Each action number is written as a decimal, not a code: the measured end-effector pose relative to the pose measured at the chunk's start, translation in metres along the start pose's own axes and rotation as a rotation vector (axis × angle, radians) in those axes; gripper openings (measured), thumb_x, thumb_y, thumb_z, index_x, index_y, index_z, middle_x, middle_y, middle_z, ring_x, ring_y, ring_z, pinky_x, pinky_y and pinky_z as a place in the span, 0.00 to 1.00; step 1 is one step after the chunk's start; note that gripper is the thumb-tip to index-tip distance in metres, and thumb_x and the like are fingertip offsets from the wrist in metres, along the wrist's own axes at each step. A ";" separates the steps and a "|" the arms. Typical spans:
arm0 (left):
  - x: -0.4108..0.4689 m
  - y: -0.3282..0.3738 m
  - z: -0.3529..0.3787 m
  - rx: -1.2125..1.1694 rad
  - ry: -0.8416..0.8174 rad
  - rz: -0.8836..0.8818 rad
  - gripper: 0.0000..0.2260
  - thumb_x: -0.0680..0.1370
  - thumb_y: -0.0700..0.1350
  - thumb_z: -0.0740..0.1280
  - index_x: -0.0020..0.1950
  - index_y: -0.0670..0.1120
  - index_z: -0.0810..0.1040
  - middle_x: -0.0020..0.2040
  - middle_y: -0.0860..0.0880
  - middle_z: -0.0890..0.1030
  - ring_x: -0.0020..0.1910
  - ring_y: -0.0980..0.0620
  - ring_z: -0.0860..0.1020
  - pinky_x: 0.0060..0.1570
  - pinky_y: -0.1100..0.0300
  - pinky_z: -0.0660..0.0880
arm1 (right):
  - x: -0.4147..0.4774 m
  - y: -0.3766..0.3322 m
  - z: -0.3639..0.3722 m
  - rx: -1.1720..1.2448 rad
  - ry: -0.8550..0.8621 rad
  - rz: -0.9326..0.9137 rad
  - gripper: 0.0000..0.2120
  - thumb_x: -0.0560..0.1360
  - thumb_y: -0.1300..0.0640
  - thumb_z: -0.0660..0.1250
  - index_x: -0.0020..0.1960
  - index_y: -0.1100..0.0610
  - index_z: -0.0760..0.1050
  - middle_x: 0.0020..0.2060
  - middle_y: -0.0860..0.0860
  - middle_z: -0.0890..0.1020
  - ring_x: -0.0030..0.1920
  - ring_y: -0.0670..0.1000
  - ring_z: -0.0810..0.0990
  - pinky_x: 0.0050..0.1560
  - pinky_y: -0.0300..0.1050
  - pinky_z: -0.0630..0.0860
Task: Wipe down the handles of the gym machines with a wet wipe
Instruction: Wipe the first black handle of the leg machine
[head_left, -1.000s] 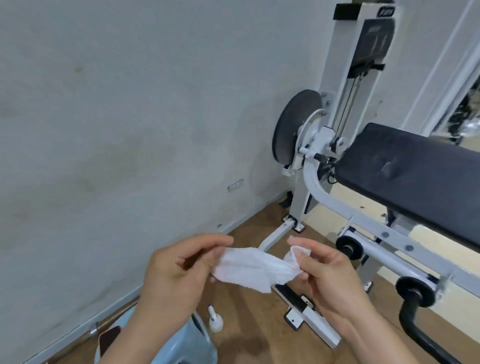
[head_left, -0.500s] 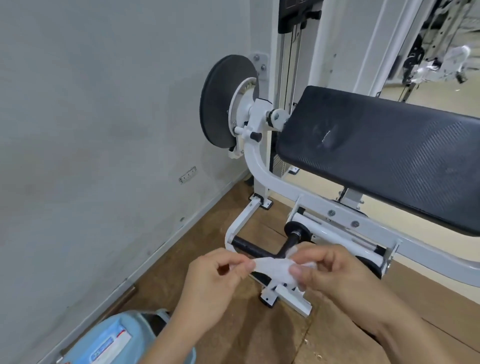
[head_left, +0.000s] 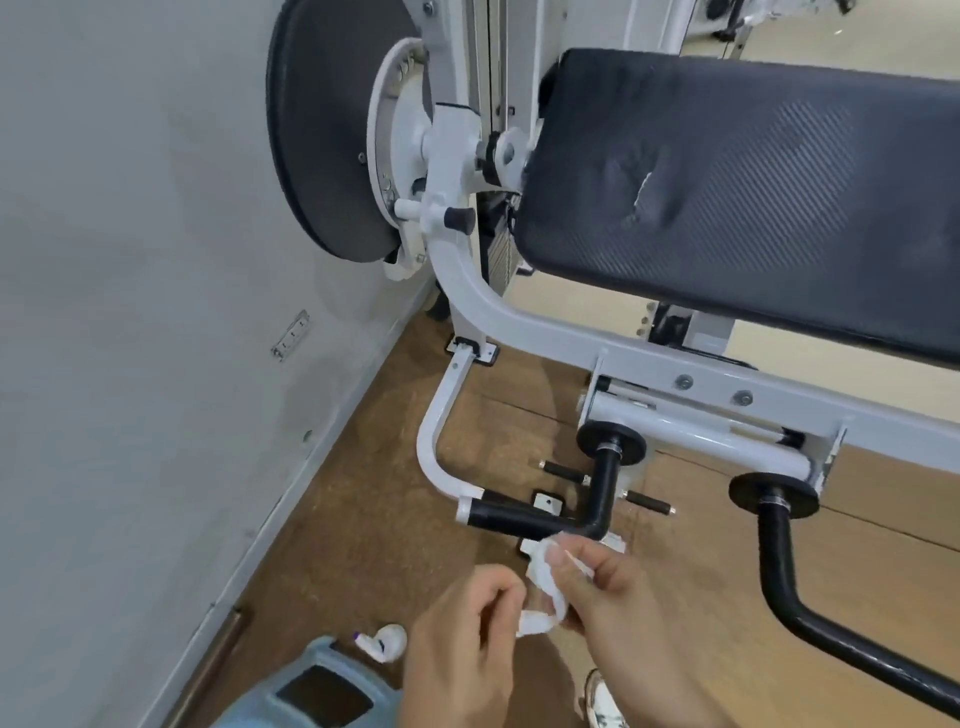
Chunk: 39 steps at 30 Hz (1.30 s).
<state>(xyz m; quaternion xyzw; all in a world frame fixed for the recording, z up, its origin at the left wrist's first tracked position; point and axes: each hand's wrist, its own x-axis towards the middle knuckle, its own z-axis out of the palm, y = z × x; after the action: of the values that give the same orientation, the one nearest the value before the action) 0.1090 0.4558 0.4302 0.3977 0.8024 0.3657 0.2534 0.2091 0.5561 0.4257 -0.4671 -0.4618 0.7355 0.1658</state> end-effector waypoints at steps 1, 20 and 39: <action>0.010 -0.015 -0.004 -0.015 -0.037 -0.022 0.07 0.75 0.46 0.66 0.44 0.59 0.75 0.40 0.61 0.78 0.39 0.60 0.76 0.38 0.70 0.70 | 0.007 0.011 0.009 -0.089 0.013 -0.029 0.11 0.78 0.61 0.64 0.40 0.55 0.83 0.27 0.47 0.78 0.31 0.47 0.74 0.40 0.42 0.72; 0.095 -0.143 0.029 -0.389 0.024 -0.091 0.15 0.75 0.38 0.68 0.52 0.59 0.82 0.48 0.58 0.83 0.48 0.59 0.81 0.46 0.67 0.77 | 0.127 0.083 0.073 -1.177 0.486 -0.657 0.08 0.74 0.58 0.61 0.45 0.57 0.80 0.37 0.51 0.74 0.37 0.53 0.72 0.34 0.48 0.72; 0.092 -0.134 0.028 0.133 -0.001 0.212 0.16 0.80 0.47 0.57 0.66 0.53 0.74 0.61 0.65 0.72 0.63 0.70 0.66 0.61 0.78 0.58 | 0.119 0.089 0.074 -1.330 0.508 -0.553 0.04 0.71 0.57 0.66 0.45 0.56 0.77 0.40 0.52 0.73 0.41 0.54 0.71 0.39 0.47 0.65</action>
<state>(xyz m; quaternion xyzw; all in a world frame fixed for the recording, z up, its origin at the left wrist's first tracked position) 0.0171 0.4869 0.2969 0.4963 0.7784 0.3360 0.1868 0.1031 0.5514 0.2976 -0.4909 -0.8553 0.1041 0.1291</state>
